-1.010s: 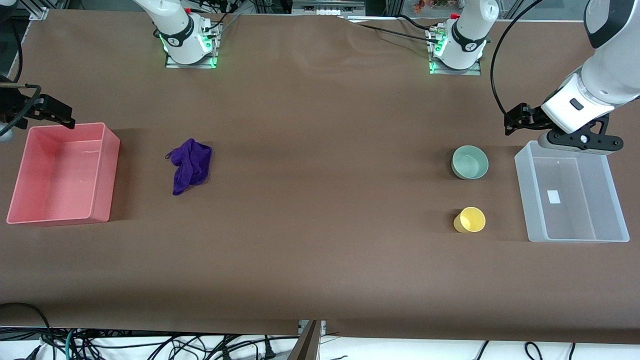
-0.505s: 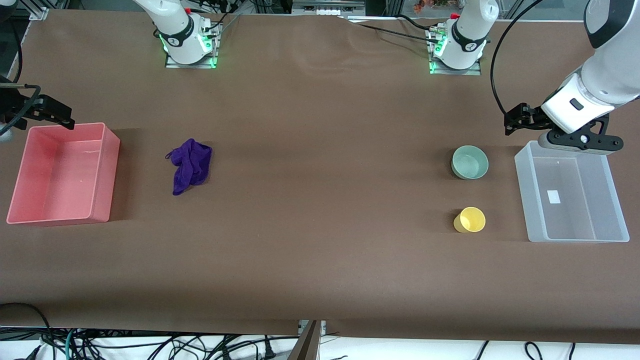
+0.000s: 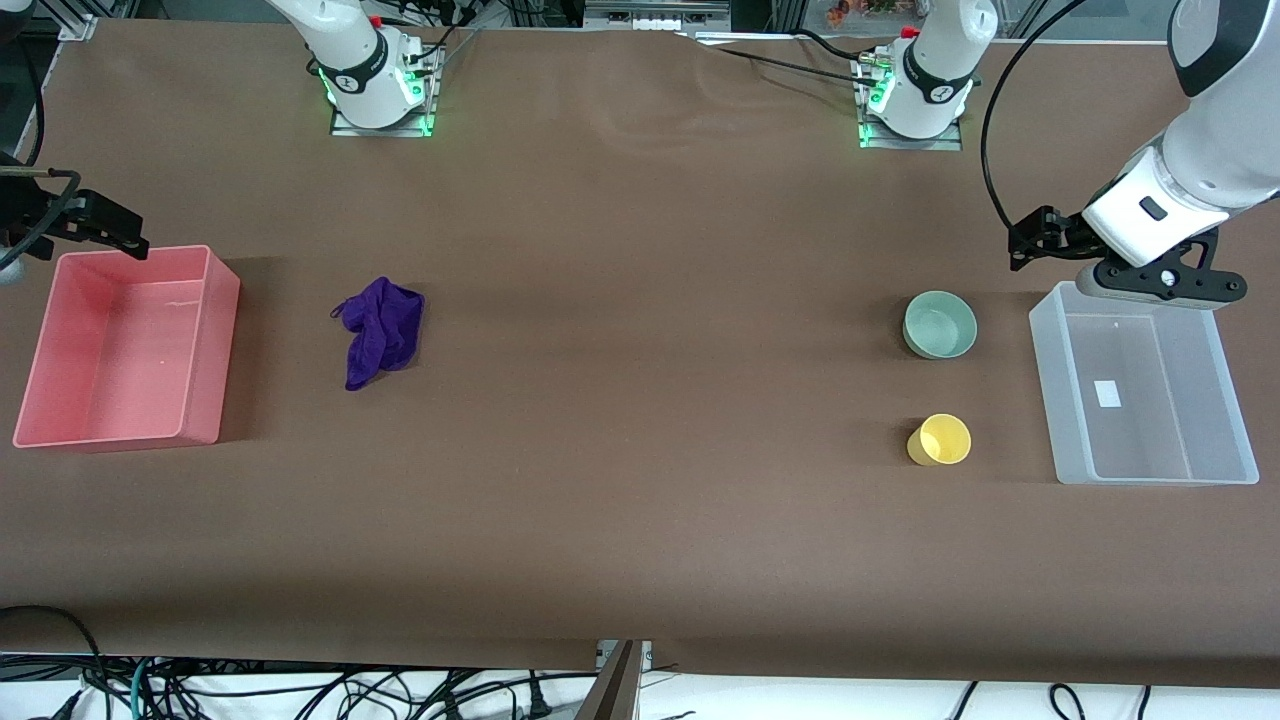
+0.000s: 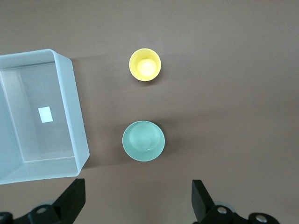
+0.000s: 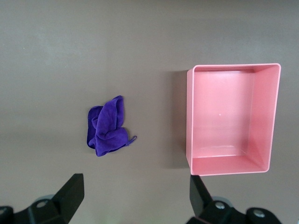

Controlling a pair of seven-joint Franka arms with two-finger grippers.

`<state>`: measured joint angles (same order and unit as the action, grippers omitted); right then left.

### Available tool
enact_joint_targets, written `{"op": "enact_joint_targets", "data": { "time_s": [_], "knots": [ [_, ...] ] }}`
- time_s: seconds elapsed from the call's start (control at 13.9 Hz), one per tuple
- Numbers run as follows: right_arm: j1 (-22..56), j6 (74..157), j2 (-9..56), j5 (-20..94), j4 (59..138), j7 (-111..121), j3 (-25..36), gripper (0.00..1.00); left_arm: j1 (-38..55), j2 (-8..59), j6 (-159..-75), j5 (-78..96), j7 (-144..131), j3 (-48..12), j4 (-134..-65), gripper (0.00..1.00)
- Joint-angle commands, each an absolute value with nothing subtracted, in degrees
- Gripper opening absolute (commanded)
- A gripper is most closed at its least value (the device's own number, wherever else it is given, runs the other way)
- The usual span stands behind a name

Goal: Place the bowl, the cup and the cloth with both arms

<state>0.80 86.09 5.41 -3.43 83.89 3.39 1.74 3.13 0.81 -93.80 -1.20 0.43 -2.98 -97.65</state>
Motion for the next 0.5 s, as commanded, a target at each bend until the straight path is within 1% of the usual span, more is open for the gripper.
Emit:
{"op": "enact_joint_targets", "data": {
  "time_s": [0.0,0.43],
  "knots": [
    [0.4,86.3,5.3,-2.8,83.7,3.2,1.7,1.00,3.2,-0.4,-93.5,0.3,0.3,-2.6,-98.6,1.00],
    [0.4,86.3,5.3,-2.7,83.7,3.2,1.8,1.00,3.0,-0.4,-93.1,0.3,0.4,-2.6,-98.6,1.00]
  ]
}}
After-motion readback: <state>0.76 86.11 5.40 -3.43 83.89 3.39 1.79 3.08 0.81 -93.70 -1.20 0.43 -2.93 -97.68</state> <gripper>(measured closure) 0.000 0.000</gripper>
